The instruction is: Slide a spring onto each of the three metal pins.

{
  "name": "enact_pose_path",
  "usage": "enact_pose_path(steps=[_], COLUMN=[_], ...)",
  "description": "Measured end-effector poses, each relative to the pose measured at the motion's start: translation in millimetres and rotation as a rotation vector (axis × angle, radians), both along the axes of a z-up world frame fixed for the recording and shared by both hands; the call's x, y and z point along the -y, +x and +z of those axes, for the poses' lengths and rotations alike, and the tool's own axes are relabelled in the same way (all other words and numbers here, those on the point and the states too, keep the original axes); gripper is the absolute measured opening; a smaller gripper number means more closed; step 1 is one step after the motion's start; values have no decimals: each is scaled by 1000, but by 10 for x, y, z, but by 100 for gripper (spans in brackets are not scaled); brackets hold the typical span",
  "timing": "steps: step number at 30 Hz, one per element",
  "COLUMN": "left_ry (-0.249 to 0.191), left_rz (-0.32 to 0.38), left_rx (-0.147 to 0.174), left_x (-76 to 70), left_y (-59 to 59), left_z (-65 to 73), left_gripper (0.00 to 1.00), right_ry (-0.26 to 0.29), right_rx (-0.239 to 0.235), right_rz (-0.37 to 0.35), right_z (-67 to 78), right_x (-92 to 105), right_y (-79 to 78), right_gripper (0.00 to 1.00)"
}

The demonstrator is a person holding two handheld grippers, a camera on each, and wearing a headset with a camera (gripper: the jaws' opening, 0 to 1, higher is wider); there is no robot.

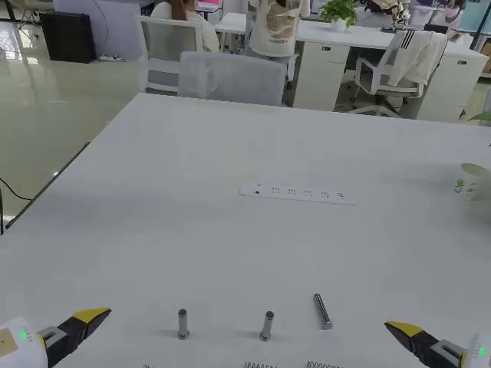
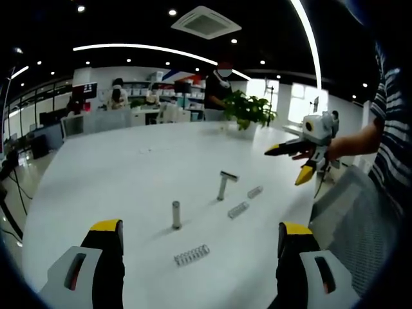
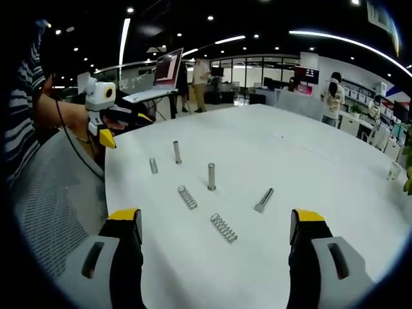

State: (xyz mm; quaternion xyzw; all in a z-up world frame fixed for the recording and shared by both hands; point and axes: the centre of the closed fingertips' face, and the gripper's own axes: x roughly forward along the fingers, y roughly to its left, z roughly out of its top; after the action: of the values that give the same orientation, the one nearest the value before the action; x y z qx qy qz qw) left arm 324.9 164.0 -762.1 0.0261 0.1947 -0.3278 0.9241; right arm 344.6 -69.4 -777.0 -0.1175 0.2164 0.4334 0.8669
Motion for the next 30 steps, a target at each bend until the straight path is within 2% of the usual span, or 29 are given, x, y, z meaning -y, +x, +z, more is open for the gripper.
enact_pose_path(steps=[19, 30], left_ry=[0, 18], left_rz=[6, -27], left_rx=[-5, -10], left_x=[-38, -38], left_y=[-15, 12], left_z=[-28, -42], left_gripper=[98, 98], right_ry=[2, -11], right_rx=[1, 6], right_rz=[-5, 1], right_z=[6, 8], right_x=[26, 45], right_y=[-20, 14], right_gripper=[96, 96])
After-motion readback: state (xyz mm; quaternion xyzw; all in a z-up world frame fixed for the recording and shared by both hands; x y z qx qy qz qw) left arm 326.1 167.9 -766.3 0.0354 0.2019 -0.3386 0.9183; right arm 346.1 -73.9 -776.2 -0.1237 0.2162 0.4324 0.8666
